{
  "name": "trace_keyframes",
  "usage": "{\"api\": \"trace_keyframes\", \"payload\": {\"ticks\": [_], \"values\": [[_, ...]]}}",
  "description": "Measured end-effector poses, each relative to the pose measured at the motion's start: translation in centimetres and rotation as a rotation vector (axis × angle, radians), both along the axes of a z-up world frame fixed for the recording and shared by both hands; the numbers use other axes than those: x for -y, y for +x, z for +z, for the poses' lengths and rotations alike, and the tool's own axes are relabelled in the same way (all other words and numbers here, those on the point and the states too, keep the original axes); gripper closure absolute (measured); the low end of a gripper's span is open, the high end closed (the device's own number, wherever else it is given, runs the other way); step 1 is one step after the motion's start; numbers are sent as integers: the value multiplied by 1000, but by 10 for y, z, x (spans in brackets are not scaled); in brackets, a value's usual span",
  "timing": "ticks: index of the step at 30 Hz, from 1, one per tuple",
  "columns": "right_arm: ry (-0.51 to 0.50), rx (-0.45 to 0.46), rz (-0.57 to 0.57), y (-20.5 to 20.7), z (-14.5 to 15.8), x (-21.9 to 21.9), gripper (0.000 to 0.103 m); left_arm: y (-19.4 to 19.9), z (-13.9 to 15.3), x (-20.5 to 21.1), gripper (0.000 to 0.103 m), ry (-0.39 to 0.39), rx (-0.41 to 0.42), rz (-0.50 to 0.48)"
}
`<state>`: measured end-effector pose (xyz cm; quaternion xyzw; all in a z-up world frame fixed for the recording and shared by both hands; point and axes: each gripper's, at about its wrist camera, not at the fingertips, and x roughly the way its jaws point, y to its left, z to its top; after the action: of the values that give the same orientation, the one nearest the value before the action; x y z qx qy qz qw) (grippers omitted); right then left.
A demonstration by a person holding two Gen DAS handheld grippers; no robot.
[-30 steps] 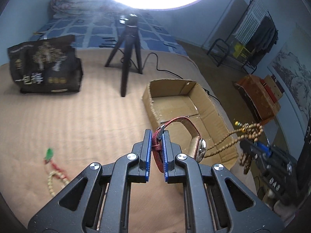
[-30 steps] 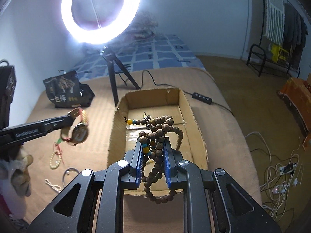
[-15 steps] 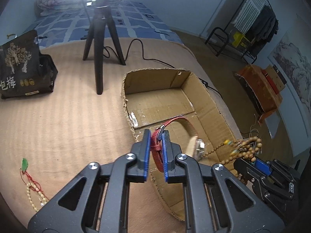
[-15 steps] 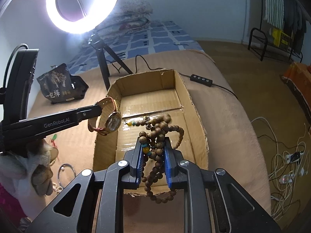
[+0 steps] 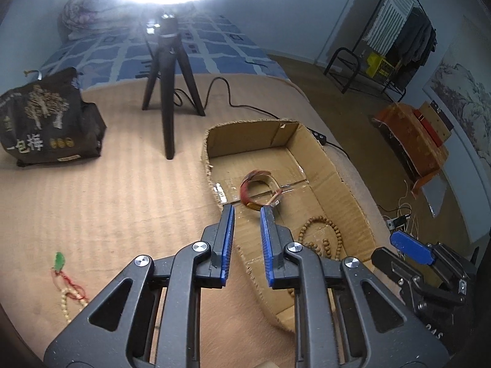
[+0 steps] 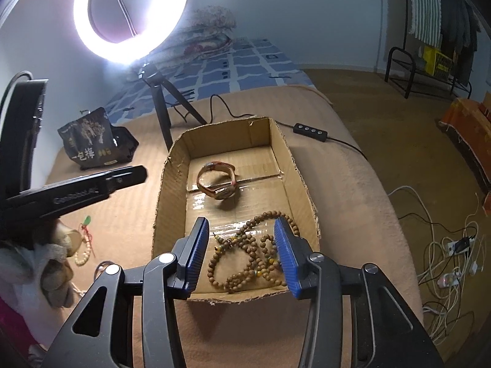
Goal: Organize jewelry
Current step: 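Carry watch and beads into the cardboard box and open both tools, then move both tools back toward the pearl strand and blue bangle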
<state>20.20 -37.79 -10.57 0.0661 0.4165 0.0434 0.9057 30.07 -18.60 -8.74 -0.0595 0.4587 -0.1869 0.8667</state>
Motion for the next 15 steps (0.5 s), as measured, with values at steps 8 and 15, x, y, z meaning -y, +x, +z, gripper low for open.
{"api": "trace_keyframes", "payload": {"ticks": [8, 15], "values": [[-36, 44, 3, -19, 20, -5, 60, -29, 27, -27, 87, 12, 48, 18], [-74, 107, 16, -43, 40, -14, 40, -71, 57, -72, 32, 37, 165, 57]]}}
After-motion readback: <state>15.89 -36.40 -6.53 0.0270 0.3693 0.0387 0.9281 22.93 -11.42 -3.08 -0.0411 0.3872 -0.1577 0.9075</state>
